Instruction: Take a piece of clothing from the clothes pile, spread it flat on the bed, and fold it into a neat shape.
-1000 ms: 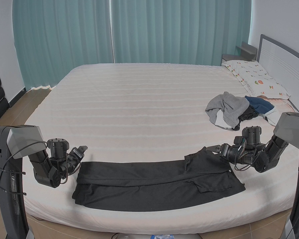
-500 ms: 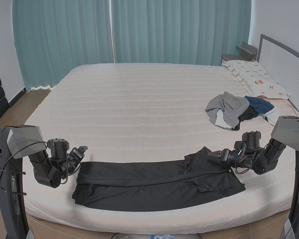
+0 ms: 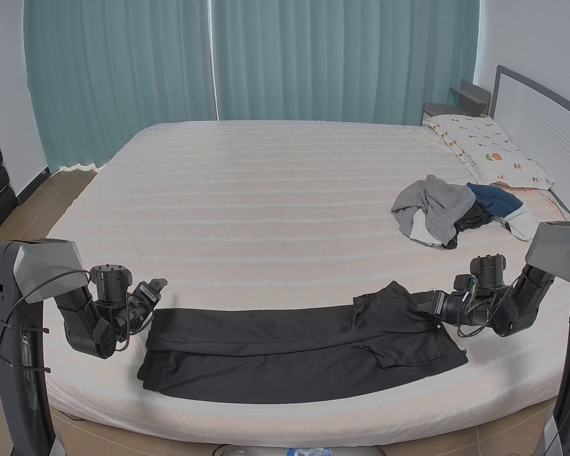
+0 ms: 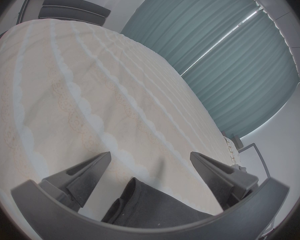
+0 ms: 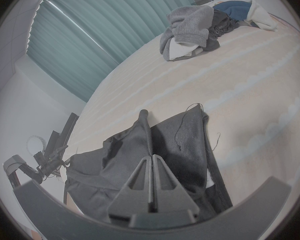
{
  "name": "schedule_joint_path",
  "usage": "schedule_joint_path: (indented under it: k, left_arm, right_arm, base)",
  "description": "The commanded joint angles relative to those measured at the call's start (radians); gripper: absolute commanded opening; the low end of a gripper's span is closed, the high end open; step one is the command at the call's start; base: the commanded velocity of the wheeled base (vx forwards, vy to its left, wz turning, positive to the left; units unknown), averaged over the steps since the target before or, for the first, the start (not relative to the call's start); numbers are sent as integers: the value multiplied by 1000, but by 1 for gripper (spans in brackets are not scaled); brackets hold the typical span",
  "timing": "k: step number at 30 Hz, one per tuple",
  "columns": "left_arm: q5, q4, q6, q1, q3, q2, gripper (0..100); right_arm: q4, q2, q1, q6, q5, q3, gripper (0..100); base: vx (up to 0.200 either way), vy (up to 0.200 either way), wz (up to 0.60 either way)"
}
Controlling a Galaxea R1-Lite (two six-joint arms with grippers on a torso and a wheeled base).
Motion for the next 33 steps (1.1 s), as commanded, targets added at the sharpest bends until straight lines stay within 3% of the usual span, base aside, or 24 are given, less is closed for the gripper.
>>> schedule_joint_path:
  k: [1,7,20,32,33]
  left_arm:
    - [0,0,0,1,0,0,100]
    - [0,0,-2,1,0,0,100]
    - [0,0,-3,4,1,-5,100]
    - [-6,7,-2,7,51,-80,100]
    - [-8,11,-2,7,58,-97,100]
  right_arm:
    - [5,-59,-18,-11,23,43,0]
    - [7,-91,-34,-21,49,69,0]
    - [73,-123,-57,-163,76,123,0]
    - [133,-123,-60,-205,82,126,0]
    - [134,-123,-61,-205,82,124,100]
  base:
    - [0,0,0]
    - [0,0,0]
    - [0,0,0]
    - [0,0,0]
    - [0,0,0]
